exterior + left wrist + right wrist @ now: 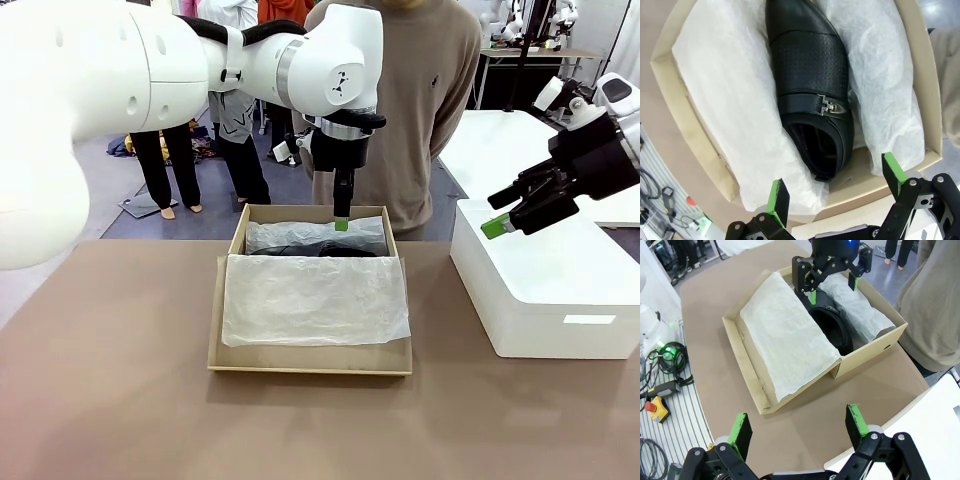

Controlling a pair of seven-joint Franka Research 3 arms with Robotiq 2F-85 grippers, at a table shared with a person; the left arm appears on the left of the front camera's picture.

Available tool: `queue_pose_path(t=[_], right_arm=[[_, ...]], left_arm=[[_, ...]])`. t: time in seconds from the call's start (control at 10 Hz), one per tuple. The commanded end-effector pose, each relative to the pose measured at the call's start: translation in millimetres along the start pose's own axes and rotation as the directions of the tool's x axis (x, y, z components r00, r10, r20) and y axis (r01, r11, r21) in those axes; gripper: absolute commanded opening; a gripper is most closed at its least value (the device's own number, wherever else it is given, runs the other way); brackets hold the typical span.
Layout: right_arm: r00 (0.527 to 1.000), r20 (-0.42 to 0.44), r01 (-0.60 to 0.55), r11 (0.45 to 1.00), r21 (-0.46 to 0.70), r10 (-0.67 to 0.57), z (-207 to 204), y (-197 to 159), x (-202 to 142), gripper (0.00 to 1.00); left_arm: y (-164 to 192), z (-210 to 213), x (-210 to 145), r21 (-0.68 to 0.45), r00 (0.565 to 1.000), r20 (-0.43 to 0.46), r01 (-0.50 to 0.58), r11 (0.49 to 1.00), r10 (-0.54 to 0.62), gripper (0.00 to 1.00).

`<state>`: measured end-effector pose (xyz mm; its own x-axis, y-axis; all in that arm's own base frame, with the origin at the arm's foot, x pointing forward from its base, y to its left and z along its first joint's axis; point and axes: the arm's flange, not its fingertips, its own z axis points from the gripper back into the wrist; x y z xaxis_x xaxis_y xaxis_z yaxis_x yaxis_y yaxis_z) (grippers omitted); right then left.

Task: Pack the shoes into the box.
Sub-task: Close the Shoes Box.

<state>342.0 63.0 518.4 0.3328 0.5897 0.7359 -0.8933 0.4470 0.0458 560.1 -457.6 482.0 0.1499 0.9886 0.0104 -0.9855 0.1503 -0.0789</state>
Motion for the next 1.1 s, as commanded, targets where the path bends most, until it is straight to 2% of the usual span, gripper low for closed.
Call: queue_pose_path(t=[0.0,0.1,0.2,0.3,0.4,0.5,0.7,0.8,0.9,1.0], right_arm=[[0.999,0.035,-0.021,1.000,0.013,0.020,-3,-3,0,1.00],[0.999,0.035,-0.021,1.000,0.013,0.020,-3,-3,0,1.00],[0.999,0.035,-0.021,1.000,0.013,0.020,-3,-3,0,1.00],[0.999,0.035,-0.021,1.000,0.013,0.020,-3,-3,0,1.00],[0.999,0.035,-0.021,1.000,0.013,0.020,-3,-3,0,1.00],[0.999,0.035,-0.021,1.000,0.013,0.020,-3,-3,0,1.00],[0.999,0.035,-0.021,1.000,0.013,0.020,-3,-3,0,1.00],[0.999,0.035,-0.021,1.000,0.013,0.020,-3,-3,0,1.00],[0.999,0.035,-0.021,1.000,0.013,0.020,-3,-3,0,1.00],[0.999,0.035,-0.021,1.000,0.013,0.020,-3,-3,0,1.00]], left_arm=[[0,0,0,0.000,1.000,0.000,0.000,1.000,0.000,1.00],[7,16,9,-0.042,0.991,0.032,0.130,0.991,-0.129,1.00],[12,29,21,-0.043,0.969,0.016,0.249,0.968,-0.248,1.00],[14,39,39,-0.005,0.936,0.035,0.350,0.937,-0.349,1.00],[14,47,55,0.017,0.913,0.027,0.406,0.914,-0.406,1.00],[16,55,73,0.026,0.854,-0.022,0.519,0.854,-0.519,1.00],[19,70,108,0.066,0.685,-0.041,0.729,0.682,-0.728,1.00],[24,74,122,0.064,0.540,-0.089,0.842,0.536,-0.837,1.00],[27,76,135,0.056,0.428,-0.124,0.904,0.425,-0.895,1.00],[29,78,144,0.061,0.350,-0.136,0.937,0.345,-0.927,1.00]])
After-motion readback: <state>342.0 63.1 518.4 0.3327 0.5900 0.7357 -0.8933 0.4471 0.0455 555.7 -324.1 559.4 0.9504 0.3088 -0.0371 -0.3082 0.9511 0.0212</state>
